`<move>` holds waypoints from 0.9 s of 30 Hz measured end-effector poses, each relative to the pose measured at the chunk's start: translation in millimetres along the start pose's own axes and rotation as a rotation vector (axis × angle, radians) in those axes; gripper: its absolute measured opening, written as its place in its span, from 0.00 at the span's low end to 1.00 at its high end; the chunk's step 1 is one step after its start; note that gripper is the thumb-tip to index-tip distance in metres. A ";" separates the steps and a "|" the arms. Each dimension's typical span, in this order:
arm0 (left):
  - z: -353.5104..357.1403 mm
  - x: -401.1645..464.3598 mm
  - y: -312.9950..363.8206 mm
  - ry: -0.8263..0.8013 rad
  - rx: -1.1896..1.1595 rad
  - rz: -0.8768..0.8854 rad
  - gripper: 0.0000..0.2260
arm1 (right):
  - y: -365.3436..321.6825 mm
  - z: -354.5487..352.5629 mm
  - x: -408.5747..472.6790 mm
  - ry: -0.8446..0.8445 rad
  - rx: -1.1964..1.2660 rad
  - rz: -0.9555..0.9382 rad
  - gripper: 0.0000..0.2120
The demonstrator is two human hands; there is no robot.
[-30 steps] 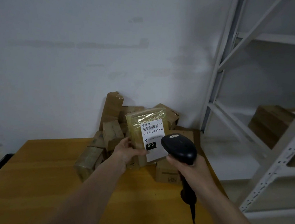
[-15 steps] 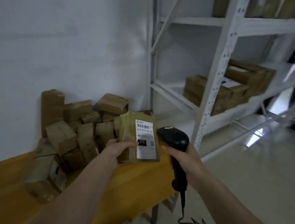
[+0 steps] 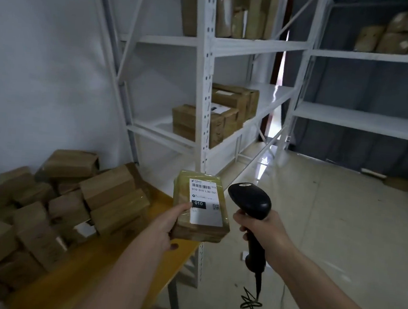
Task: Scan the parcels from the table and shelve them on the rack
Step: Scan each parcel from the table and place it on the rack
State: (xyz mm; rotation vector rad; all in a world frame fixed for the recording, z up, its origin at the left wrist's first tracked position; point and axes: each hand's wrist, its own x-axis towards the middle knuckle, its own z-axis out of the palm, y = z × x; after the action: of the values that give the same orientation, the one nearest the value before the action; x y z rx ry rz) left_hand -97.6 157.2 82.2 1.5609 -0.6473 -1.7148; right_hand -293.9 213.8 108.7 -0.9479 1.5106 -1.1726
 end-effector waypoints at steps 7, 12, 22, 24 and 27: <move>51.3 1.5 30.2 -0.073 0.117 0.107 0.12 | -13.5 -34.3 18.7 0.078 0.100 -0.058 0.05; 113.3 13.9 56.5 -0.114 0.136 0.221 0.13 | -26.3 -79.9 53.3 0.104 0.116 -0.077 0.07; 286.3 56.7 113.2 0.052 0.265 0.487 0.39 | -70.1 -222.5 142.5 0.132 0.154 -0.209 0.07; 318.1 61.8 121.6 0.050 0.287 0.543 0.40 | -81.3 -245.8 161.1 0.123 0.163 -0.241 0.08; 352.8 72.4 136.2 0.092 0.355 0.575 0.37 | -95.7 -269.7 191.6 0.124 0.186 -0.267 0.09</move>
State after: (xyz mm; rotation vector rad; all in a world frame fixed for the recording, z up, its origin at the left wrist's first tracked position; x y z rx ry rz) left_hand -422.1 -18.8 191.5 1.4763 -1.2635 -1.1331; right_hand -599.0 69.6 178.0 -0.9848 1.3706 -1.5600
